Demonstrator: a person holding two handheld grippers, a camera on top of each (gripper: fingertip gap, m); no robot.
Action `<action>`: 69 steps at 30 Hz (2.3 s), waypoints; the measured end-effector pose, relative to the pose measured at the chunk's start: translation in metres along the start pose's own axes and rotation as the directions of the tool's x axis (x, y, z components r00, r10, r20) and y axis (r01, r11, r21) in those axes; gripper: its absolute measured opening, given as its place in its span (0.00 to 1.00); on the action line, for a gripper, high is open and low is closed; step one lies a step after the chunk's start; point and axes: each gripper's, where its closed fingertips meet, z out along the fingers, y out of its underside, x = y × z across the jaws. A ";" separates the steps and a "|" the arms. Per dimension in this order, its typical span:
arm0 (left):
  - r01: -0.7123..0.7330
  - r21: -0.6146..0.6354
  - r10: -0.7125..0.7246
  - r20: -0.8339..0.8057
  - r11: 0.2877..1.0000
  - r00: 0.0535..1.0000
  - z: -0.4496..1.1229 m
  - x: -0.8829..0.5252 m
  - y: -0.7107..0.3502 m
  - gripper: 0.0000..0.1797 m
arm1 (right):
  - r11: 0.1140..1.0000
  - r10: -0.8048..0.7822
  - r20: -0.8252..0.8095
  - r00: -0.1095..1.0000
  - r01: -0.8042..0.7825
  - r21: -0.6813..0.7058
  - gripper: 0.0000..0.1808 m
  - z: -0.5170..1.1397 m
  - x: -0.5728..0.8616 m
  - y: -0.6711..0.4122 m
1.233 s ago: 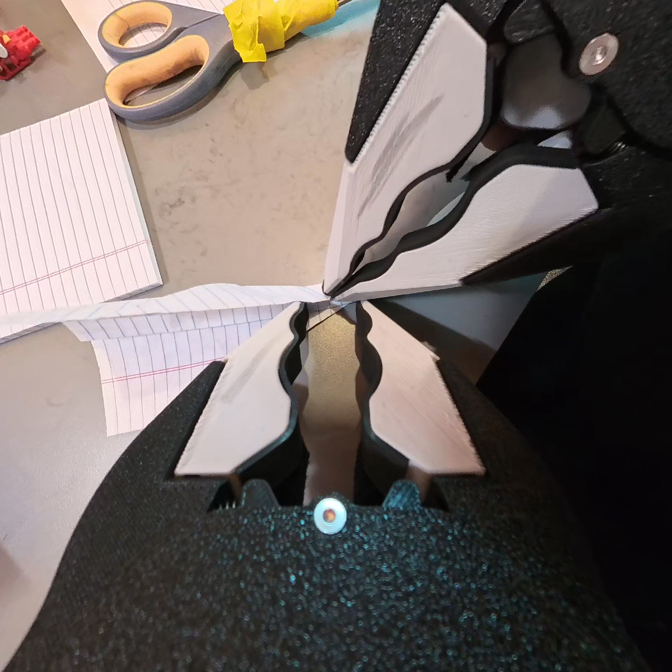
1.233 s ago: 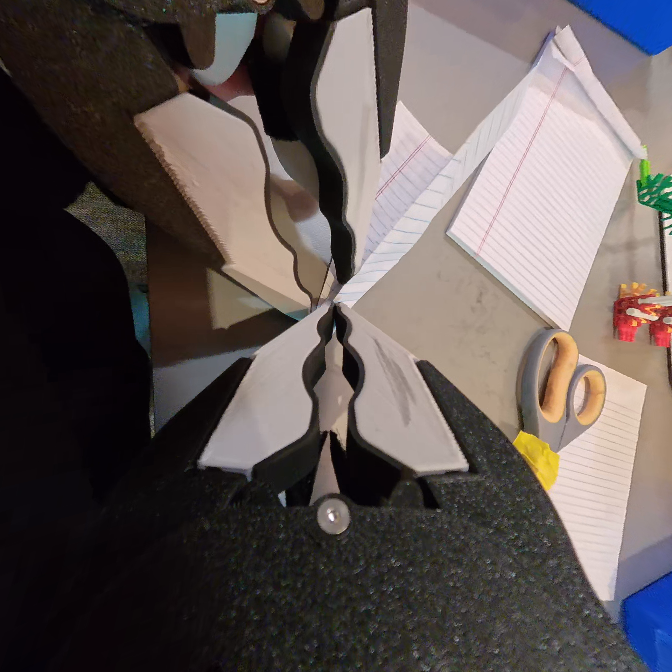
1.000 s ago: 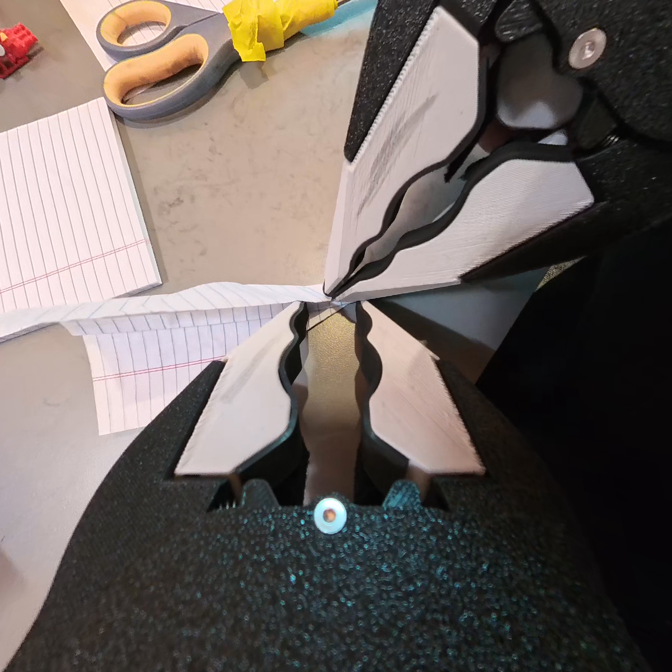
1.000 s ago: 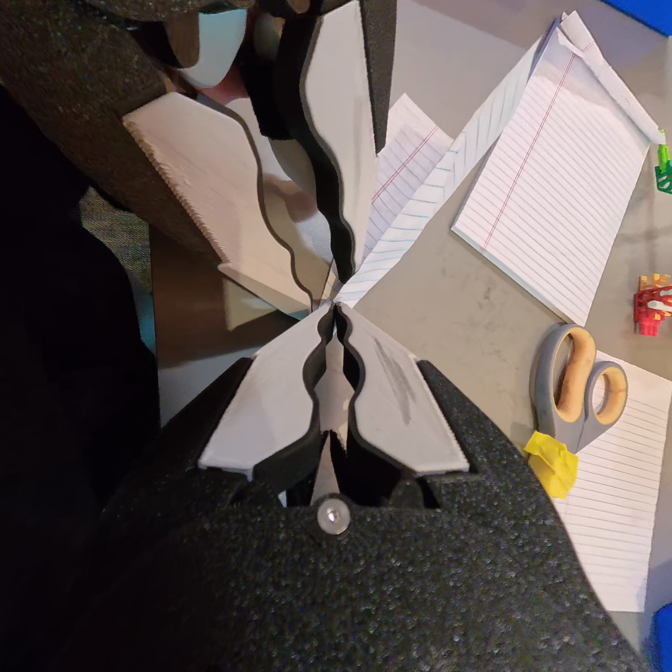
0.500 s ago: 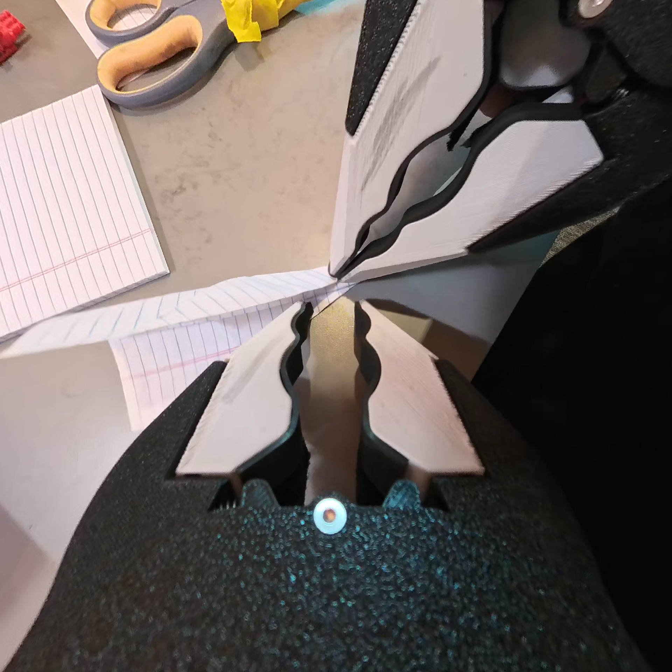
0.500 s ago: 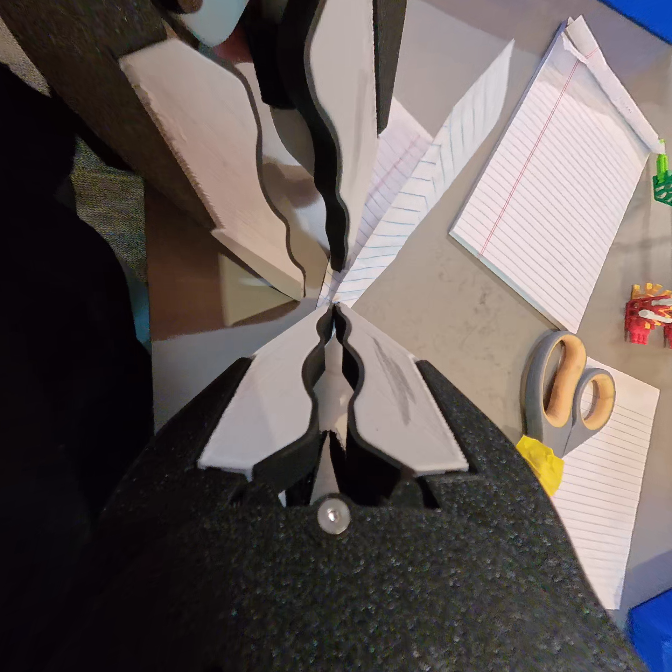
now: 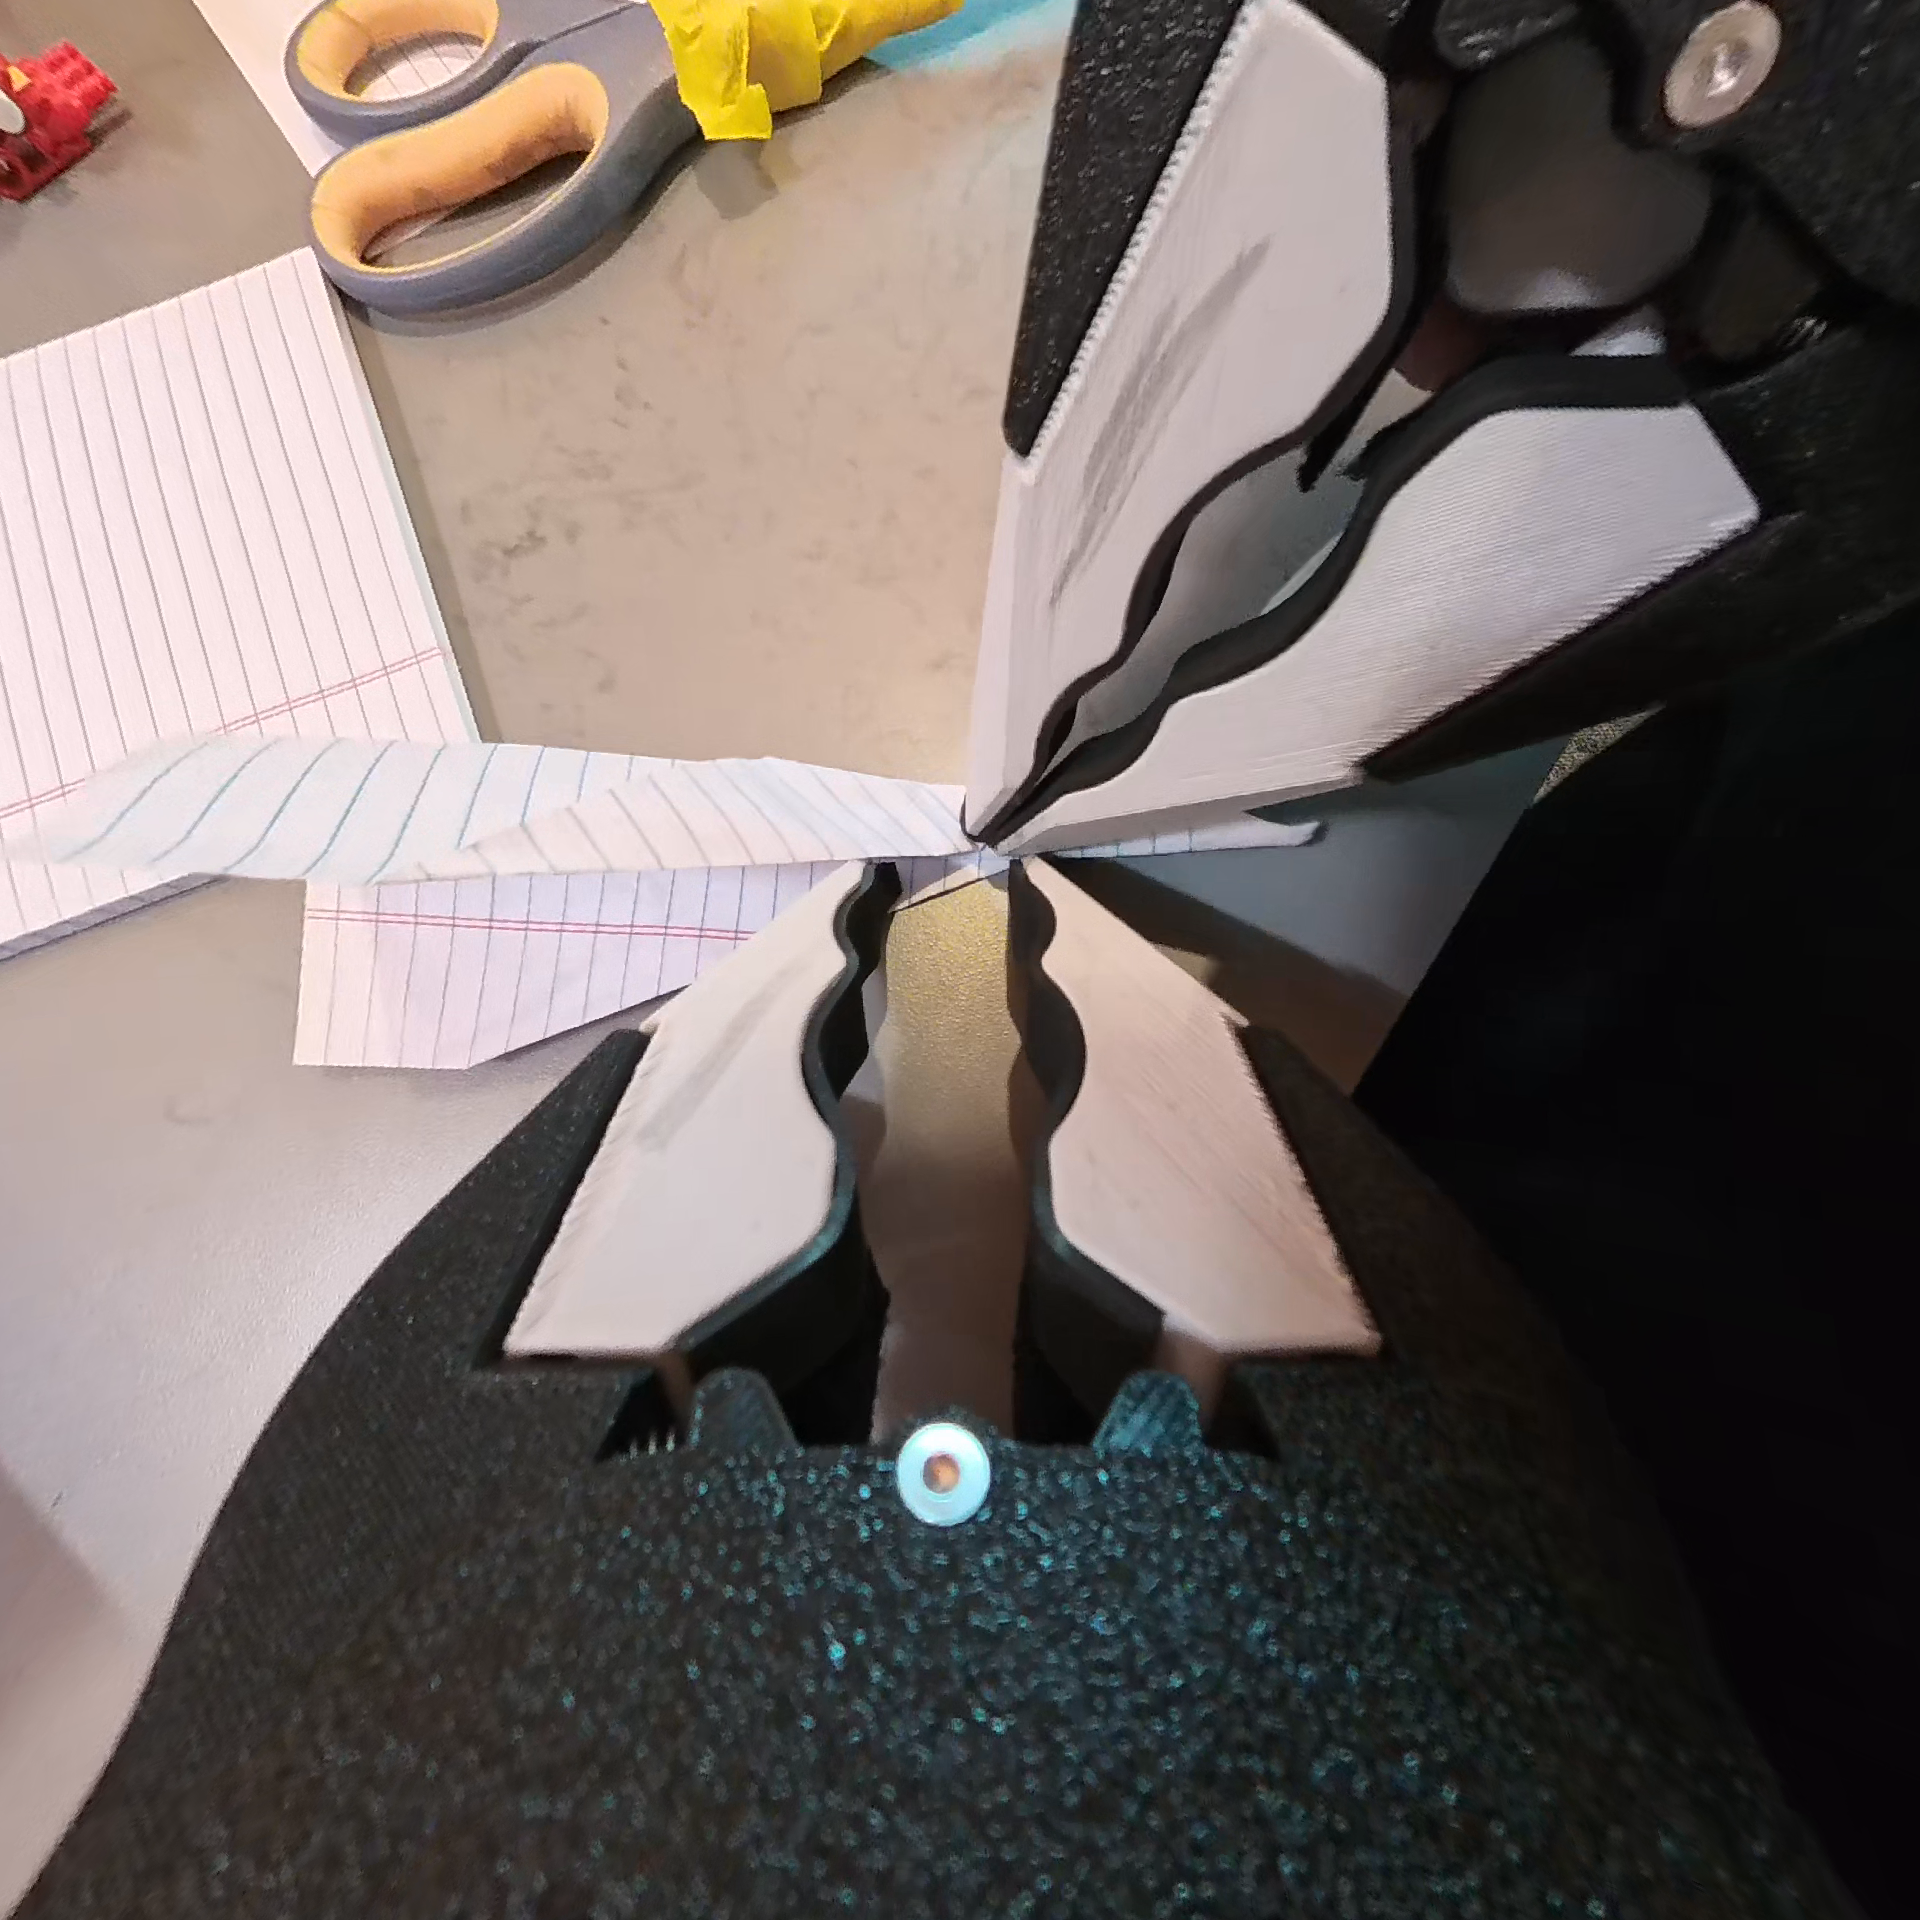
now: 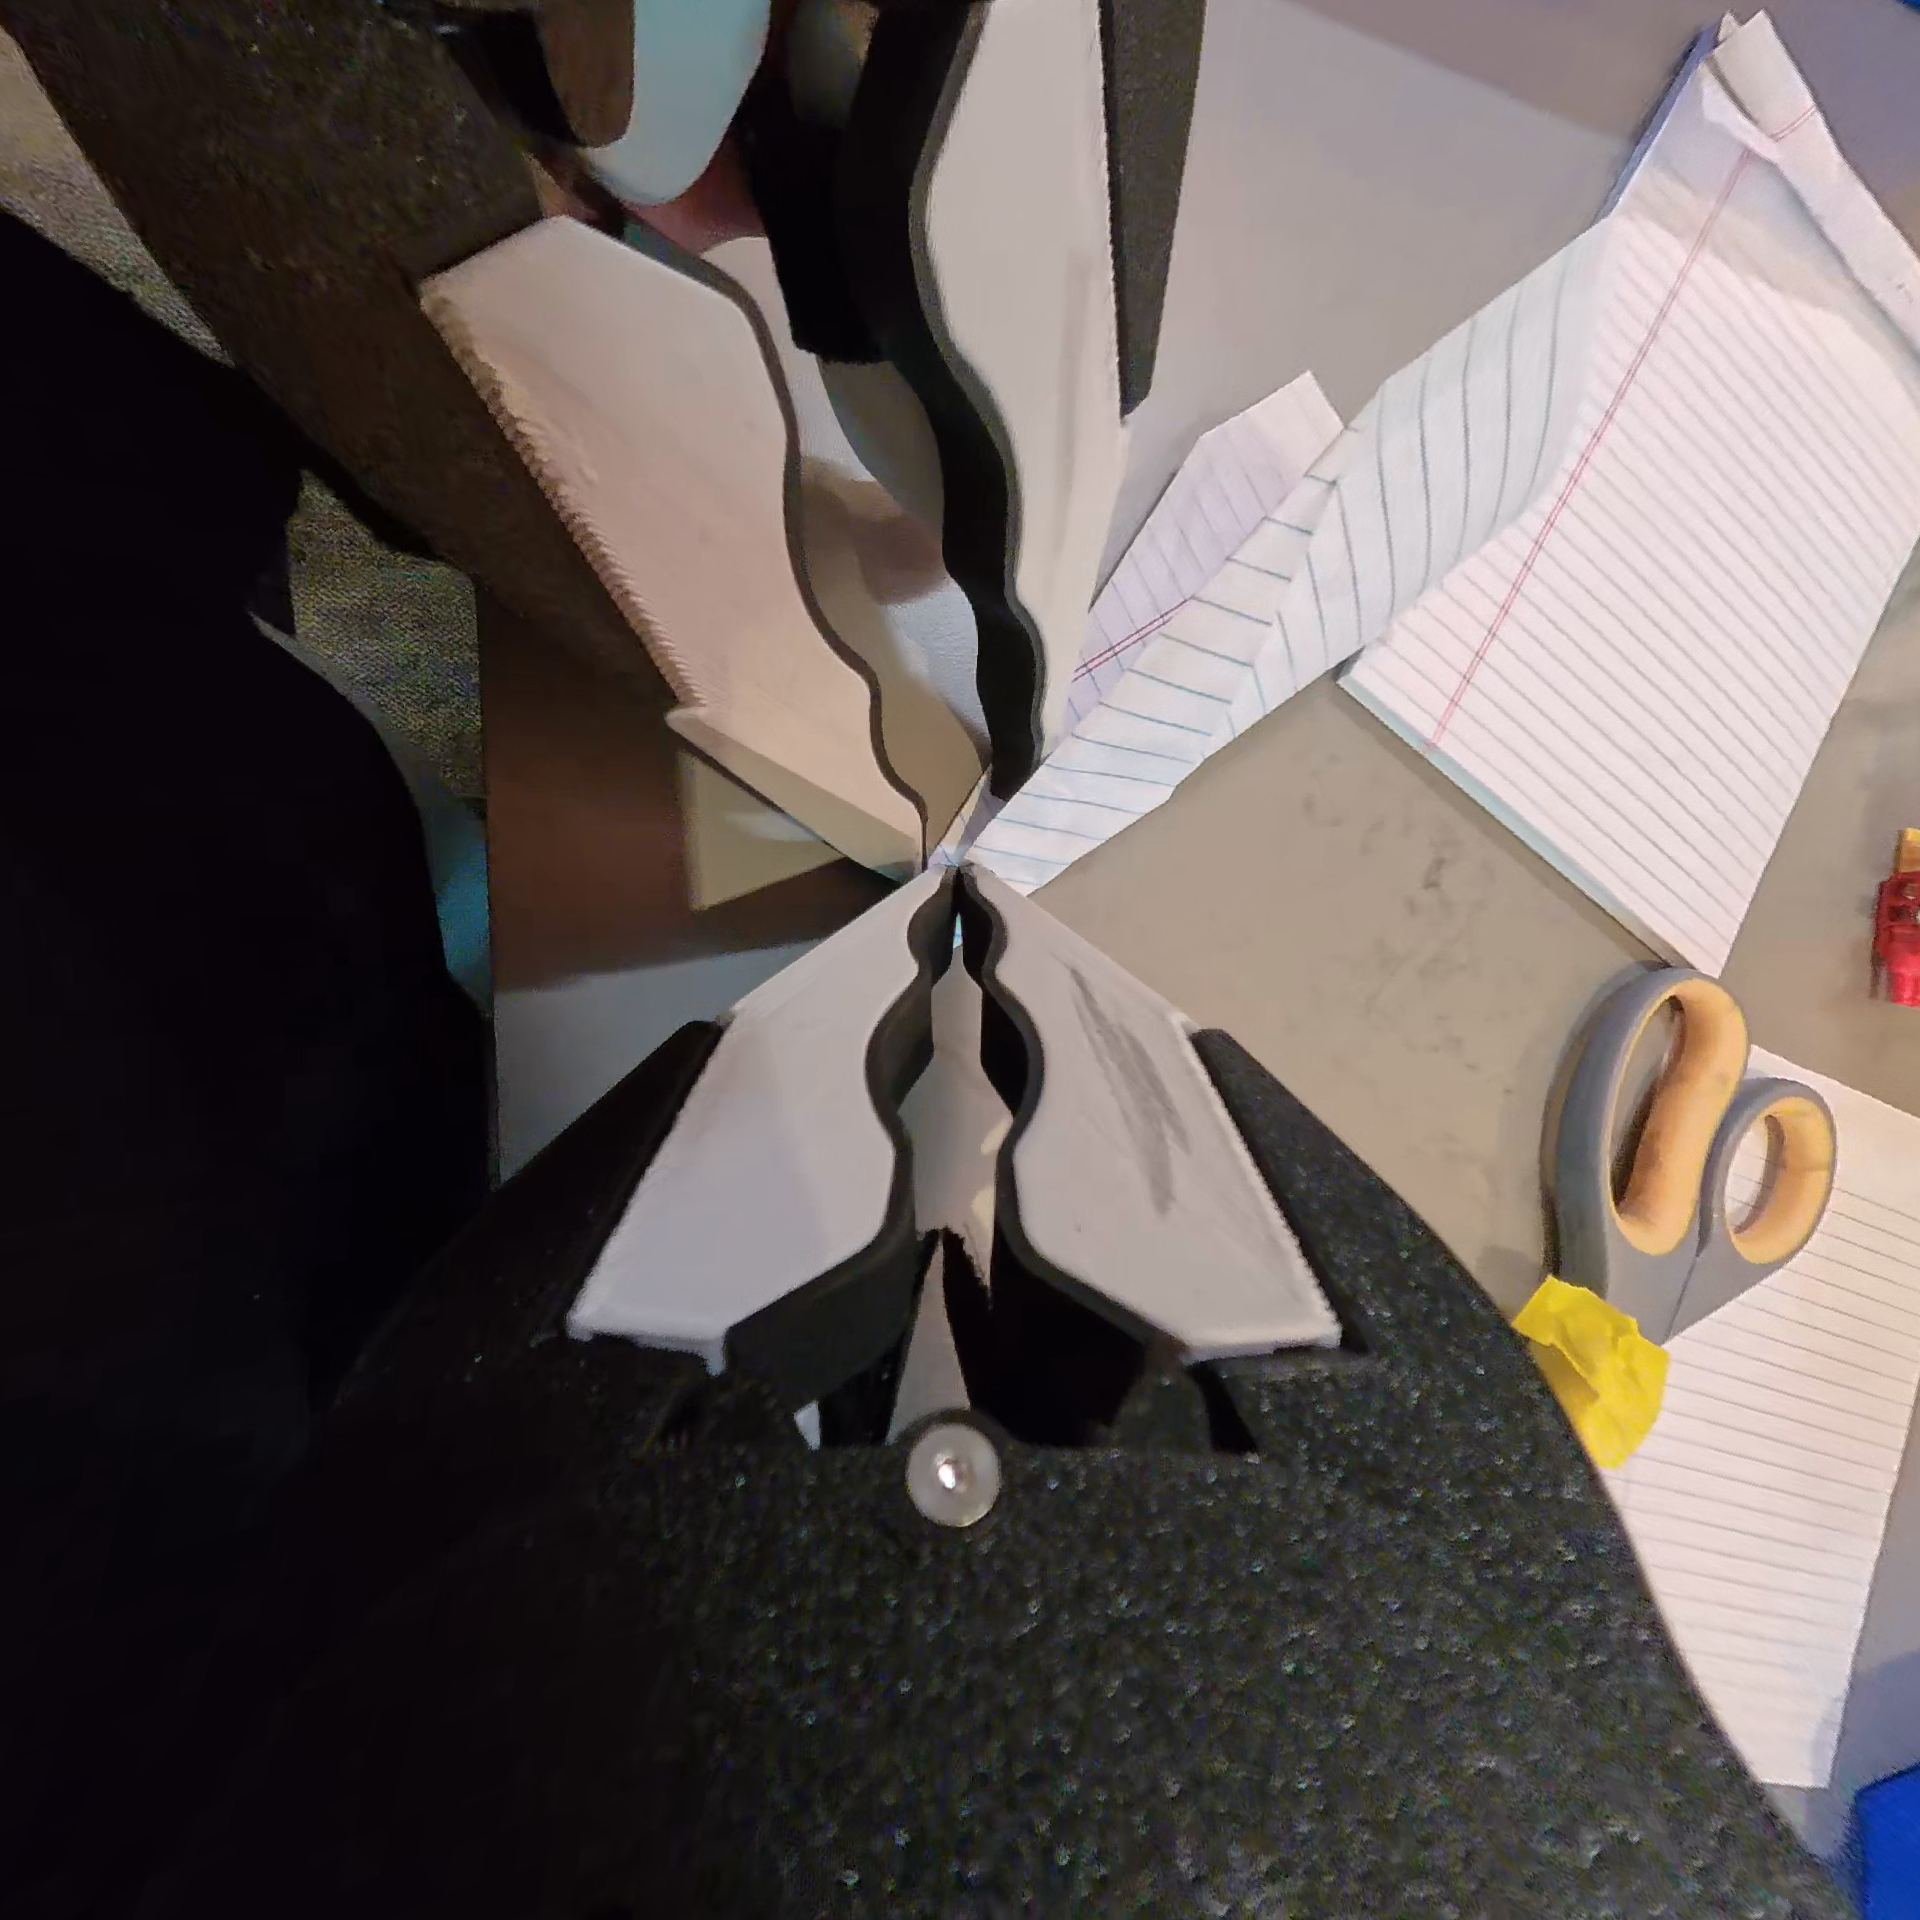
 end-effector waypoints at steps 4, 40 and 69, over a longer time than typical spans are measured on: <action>0.005 0.002 -0.005 -0.002 1.000 1.000 0.000 0.000 0.000 0.13 | 0.998 0.060 0.042 0.997 -0.060 0.005 0.00 -0.002 0.000 -0.004; -0.111 0.107 0.108 0.034 0.988 0.994 -0.014 -0.005 -0.022 0.08 | 0.955 0.277 0.223 0.935 -0.293 0.042 0.00 0.003 -0.002 -0.002; -0.124 -0.033 0.124 0.009 0.992 0.992 -0.004 -0.033 0.005 0.06 | 0.916 0.289 0.396 0.872 -0.372 0.150 0.08 -0.012 -0.005 -0.016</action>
